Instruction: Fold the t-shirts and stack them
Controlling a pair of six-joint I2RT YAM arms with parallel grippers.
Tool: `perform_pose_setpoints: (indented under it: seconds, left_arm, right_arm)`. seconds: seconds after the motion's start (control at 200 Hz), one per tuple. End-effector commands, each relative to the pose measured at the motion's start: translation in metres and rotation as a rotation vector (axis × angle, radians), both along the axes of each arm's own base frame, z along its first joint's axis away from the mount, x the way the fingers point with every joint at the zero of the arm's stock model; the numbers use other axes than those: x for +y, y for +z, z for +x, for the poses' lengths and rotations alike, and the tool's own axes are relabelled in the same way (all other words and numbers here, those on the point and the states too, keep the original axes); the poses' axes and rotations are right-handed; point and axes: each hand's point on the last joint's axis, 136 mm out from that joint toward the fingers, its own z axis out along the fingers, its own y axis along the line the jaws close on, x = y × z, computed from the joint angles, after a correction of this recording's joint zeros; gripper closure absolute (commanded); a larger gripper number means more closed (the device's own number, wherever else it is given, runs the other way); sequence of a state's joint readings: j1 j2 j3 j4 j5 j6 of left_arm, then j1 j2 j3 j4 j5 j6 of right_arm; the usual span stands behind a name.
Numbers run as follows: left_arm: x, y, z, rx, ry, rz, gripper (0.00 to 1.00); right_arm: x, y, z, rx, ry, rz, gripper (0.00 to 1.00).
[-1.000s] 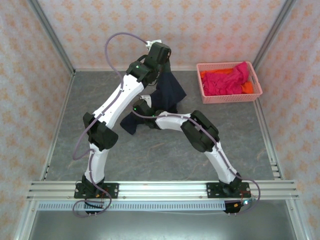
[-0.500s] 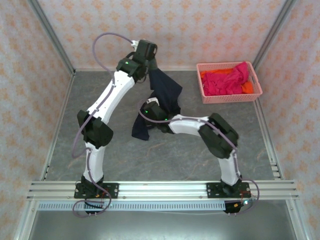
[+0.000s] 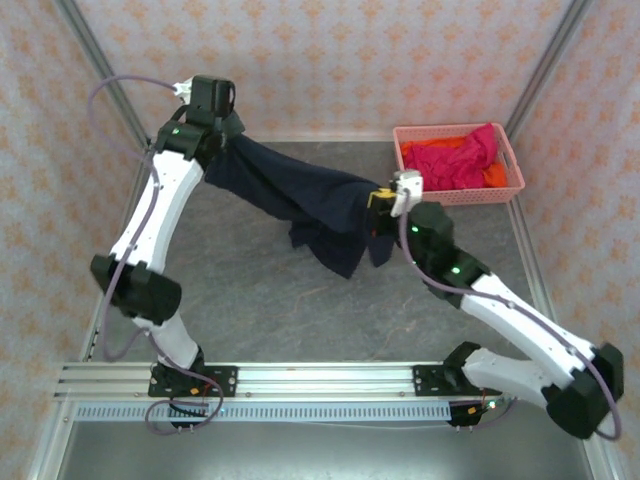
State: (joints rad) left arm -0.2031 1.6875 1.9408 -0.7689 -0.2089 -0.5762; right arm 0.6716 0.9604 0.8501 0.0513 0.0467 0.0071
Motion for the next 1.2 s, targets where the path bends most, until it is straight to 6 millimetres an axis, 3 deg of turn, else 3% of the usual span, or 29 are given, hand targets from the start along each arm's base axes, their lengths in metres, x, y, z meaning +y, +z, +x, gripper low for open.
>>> perform_pose_setpoints:
  seconds: [0.0, 0.115, 0.23, 0.34, 0.465, 0.55, 0.64, 0.731, 0.846, 0.891, 0.916, 0.981, 1.036, 1.141, 1.191]
  left_arm:
    - [0.006, 0.032, -0.035, -0.104, 0.019, -0.038, 1.0]
    - [0.016, 0.037, -0.063, -0.135, 0.046, -0.04, 1.0]
    - [0.021, 0.05, -0.066, -0.188, 0.066, -0.019, 1.0]
    - [0.022, 0.059, -0.045, -0.175, 0.07, 0.024, 1.0]
    - [0.017, 0.068, -0.006, -0.17, 0.063, 0.037, 1.0]
    - [0.012, 0.08, 0.02, -0.177, 0.042, 0.056, 1.0]
    - [0.007, 0.108, 0.036, -0.239, 0.027, 0.046, 1.0]
    - [0.01, 0.151, 0.033, -0.362, 0.036, 0.042, 1.0]
    - [0.024, 0.202, 0.005, -0.504, 0.08, 0.05, 1.0]
    - [0.027, 0.213, -0.005, -0.533, 0.089, 0.056, 1.0]
    - [0.031, 0.226, -0.021, -0.564, 0.093, 0.054, 1.0]
    - [0.034, 0.231, -0.037, -0.579, 0.096, 0.059, 1.0]
    - [0.037, 0.222, -0.045, -0.56, 0.099, 0.069, 1.0]
    - [0.043, 0.17, -0.054, -0.456, 0.129, 0.065, 1.0]
    - [0.041, 0.131, -0.052, -0.396, 0.127, 0.039, 1.0]
  right_arm:
    - [-0.02, 0.022, -0.017, -0.037, -0.028, -0.026, 1.0]
    - [-0.031, 0.044, -0.018, -0.07, -0.069, -0.013, 1.0]
    - [-0.04, 0.058, 0.007, -0.072, -0.14, -0.016, 1.0]
    - [-0.05, 0.063, 0.049, -0.029, -0.193, 0.002, 1.0]
    - [-0.053, 0.07, 0.103, 0.002, -0.208, 0.038, 1.0]
    - [-0.051, 0.085, 0.134, -0.001, -0.199, 0.064, 1.0]
    - [-0.044, 0.115, 0.153, -0.054, -0.182, 0.071, 1.0]
    - [-0.042, 0.152, 0.155, -0.112, -0.159, 0.093, 1.0]
    - [-0.045, 0.198, 0.142, -0.197, -0.148, 0.13, 1.0]
    - [-0.047, 0.207, 0.136, -0.217, -0.146, 0.14, 1.0]
    - [-0.048, 0.212, 0.132, -0.229, -0.144, 0.147, 1.0]
    - [-0.052, 0.21, 0.126, -0.232, -0.145, 0.148, 1.0]
    - [-0.053, 0.196, 0.127, -0.205, -0.142, 0.131, 1.0]
    - [-0.055, 0.141, 0.136, -0.097, -0.153, 0.112, 1.0]
    - [-0.052, 0.108, 0.137, -0.037, -0.143, 0.117, 1.0]
